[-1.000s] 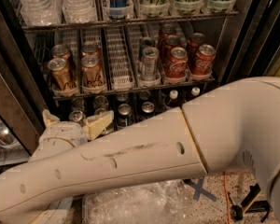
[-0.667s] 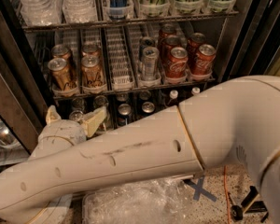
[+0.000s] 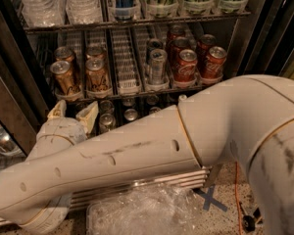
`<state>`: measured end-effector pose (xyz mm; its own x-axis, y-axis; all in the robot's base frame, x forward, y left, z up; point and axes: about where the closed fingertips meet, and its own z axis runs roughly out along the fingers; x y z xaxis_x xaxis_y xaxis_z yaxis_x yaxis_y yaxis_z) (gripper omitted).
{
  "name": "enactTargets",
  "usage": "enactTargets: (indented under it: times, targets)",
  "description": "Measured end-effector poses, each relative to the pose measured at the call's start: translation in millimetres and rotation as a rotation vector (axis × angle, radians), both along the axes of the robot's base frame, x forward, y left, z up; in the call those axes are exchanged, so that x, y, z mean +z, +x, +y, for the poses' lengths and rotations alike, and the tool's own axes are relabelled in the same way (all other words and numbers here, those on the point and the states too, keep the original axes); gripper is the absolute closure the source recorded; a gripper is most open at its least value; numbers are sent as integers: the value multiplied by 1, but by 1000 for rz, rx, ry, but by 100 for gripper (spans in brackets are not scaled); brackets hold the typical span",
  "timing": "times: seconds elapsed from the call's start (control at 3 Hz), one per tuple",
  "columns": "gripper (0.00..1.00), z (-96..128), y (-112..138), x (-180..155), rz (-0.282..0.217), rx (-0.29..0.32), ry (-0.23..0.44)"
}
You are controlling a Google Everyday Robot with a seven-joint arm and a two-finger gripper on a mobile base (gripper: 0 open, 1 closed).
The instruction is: Pick orange can from middle shelf of fridge
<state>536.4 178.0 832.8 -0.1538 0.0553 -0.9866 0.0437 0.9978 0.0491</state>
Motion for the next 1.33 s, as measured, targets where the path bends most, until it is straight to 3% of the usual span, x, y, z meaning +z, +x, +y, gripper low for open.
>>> enactTargets:
  times: [0.67, 1.33]
  targets:
    - [29, 15, 12, 17, -68, 59, 16]
    - [27, 19, 33, 17, -90, 90, 30]
